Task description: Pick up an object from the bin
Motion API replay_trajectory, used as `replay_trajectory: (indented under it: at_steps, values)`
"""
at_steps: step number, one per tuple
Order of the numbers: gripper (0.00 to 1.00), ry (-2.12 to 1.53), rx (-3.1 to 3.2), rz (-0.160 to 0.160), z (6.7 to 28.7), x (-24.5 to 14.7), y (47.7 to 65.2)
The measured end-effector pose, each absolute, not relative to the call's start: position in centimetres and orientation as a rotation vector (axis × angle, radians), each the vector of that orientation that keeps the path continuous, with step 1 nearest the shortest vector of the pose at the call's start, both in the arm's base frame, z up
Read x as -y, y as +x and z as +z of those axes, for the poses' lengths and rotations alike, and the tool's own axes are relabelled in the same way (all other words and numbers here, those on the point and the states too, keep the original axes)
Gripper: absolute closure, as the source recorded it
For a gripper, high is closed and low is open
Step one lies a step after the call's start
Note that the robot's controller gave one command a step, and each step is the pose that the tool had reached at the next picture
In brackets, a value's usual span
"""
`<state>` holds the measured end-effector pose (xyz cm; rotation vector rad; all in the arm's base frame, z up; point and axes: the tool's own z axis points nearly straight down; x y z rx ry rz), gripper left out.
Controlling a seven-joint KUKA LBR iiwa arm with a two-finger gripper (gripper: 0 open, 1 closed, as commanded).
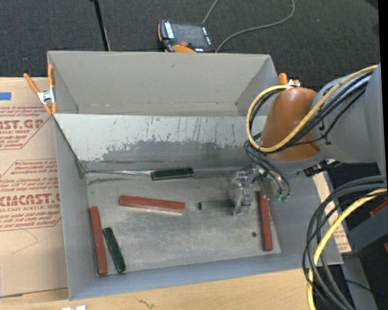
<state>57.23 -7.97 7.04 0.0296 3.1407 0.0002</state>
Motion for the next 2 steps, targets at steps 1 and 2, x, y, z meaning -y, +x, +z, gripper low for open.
replay_trajectory:
  at_steps: [1, 2]
  values:
    - [1.00, -0.274, -3.122, -0.005, 15.1, 12.3, 58.6]
    - [1.00, -0.289, -3.117, -0.006, 22.7, 13.4, 58.3]
